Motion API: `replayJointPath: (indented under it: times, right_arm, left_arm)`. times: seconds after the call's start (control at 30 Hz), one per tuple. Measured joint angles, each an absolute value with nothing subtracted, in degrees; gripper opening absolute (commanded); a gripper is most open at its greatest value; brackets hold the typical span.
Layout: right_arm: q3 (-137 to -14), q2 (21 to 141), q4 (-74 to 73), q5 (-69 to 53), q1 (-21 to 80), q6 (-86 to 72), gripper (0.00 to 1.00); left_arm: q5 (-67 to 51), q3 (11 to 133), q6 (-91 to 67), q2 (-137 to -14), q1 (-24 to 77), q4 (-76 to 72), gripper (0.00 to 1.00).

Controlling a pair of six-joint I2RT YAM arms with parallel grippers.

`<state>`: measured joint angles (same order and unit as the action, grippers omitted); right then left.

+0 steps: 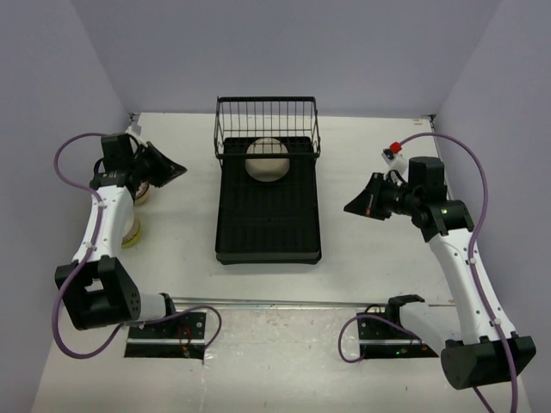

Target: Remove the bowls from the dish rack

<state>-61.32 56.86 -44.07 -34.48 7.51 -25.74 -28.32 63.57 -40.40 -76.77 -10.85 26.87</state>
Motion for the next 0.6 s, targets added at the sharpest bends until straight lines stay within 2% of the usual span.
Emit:
replayJointPath:
  times: [0.1, 0.2, 0.3, 0.43, 0.6]
  right_arm:
    - [-61.32, 57.08, -44.07, -35.4, 7.7, -25.85, 0.0]
    - [-61.32, 57.25, -44.07, -35.83, 8.1, -25.82, 0.0]
    - [-61.32, 57.8, -44.05, -36.03, 8.32, -25.76, 0.0]
    - [-61.32, 58.63, -44.05, -36.07, 8.29, -25.69, 0.0]
    - [-61.32, 58.85, -43.64, -37.06, 8.47, -25.65, 0.0]
  left_arm:
    - [-28.29, 64.55, -41.28, -77.69, -10.37, 26.68, 0.0]
    - [-28.14, 64.55, -41.78, -77.67, -8.73, 26.63, 0.09]
    - [-28.21, 63.77, -43.29, -76.75, -6.02, 26.22, 0.25]
    - [-28.29, 58.94, -46.54, -71.0, -3.81, 24.64, 0.37]
    - [-27.0, 56.45, -49.15, -64.05, -3.73, 23.99, 0.38]
